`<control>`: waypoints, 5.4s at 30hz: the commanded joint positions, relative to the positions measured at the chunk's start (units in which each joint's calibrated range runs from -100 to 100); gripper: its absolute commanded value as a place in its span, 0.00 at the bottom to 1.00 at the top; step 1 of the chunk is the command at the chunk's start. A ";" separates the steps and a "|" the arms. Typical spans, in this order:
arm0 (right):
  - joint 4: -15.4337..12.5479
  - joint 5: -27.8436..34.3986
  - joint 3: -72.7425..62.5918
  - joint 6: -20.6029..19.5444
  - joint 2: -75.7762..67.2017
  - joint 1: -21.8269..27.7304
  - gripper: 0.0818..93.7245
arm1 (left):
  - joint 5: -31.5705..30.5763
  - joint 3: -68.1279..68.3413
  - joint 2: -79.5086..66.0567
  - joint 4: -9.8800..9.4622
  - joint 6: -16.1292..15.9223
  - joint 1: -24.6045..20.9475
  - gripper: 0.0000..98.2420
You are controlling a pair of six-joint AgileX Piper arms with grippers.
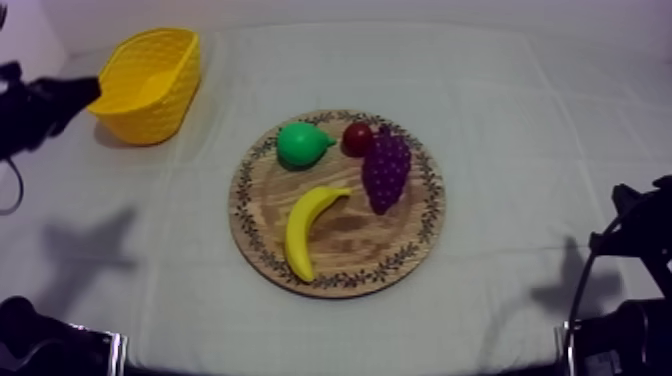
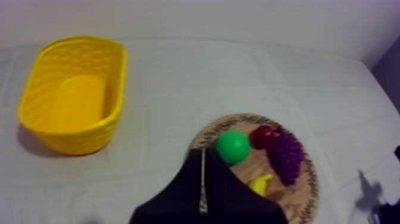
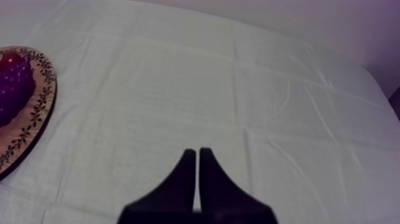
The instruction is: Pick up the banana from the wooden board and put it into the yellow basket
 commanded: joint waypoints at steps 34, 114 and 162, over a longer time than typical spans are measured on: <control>0.01 0.01 0.02 0.01 -0.02 -0.01 0.00 | 17.47 -19.46 35.18 12.83 6.38 13.77 0.10; 0.01 0.01 0.02 0.01 -0.02 -0.01 0.00 | 24.30 -34.28 79.82 15.65 -0.78 14.58 0.45; 0.01 0.01 0.02 0.00 -0.02 -0.01 0.00 | 48.67 -65.84 73.27 3.86 -5.52 -18.48 0.37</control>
